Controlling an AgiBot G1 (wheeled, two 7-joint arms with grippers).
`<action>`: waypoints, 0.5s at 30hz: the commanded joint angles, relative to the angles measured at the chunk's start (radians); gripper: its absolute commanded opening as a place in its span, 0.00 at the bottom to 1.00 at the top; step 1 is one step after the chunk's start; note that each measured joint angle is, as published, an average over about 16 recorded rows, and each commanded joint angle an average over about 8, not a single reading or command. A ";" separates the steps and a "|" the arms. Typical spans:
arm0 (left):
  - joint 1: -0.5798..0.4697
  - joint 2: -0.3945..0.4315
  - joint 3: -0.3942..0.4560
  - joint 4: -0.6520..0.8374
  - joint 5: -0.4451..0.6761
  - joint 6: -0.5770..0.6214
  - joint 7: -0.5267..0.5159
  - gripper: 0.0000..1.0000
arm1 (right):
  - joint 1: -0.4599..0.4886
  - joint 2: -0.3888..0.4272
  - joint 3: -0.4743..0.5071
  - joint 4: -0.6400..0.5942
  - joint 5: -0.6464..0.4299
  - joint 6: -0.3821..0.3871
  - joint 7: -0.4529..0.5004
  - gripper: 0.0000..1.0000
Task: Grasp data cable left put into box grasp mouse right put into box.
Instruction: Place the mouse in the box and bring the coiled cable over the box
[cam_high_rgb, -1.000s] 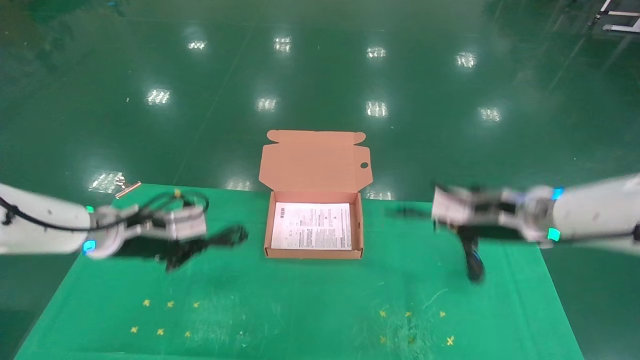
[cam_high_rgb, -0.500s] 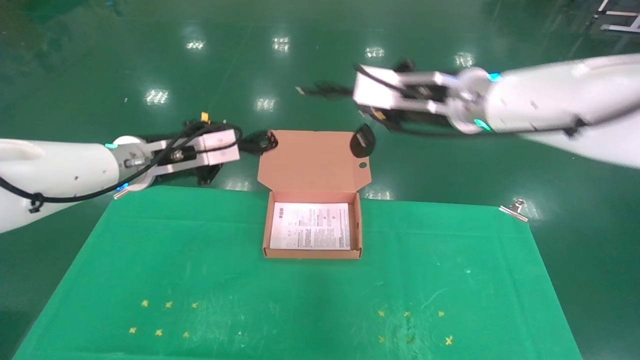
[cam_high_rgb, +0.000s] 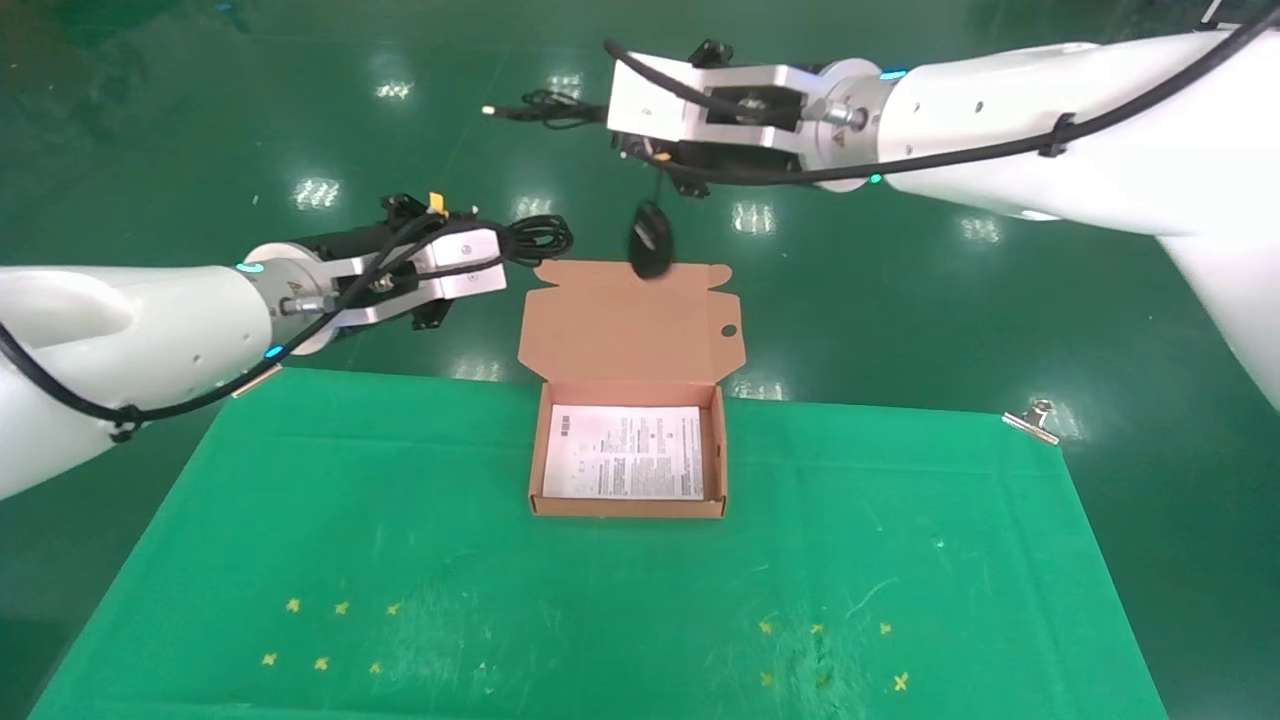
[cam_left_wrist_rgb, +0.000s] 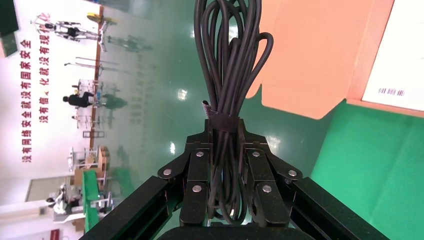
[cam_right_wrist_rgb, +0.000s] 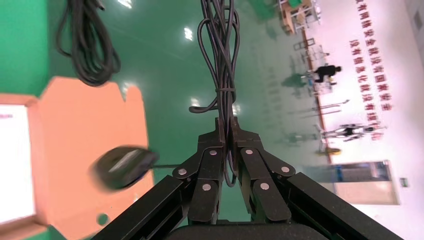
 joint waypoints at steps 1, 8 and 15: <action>0.002 0.003 -0.001 -0.008 0.015 -0.001 -0.008 0.00 | 0.005 -0.009 0.005 -0.011 0.023 0.002 -0.024 0.00; 0.018 -0.030 0.001 -0.008 0.018 0.016 -0.007 0.00 | -0.012 -0.024 0.000 -0.045 0.033 0.005 -0.042 0.00; 0.039 -0.082 0.003 -0.004 0.032 0.058 -0.014 0.00 | -0.056 -0.047 -0.017 -0.090 0.037 0.002 -0.058 0.00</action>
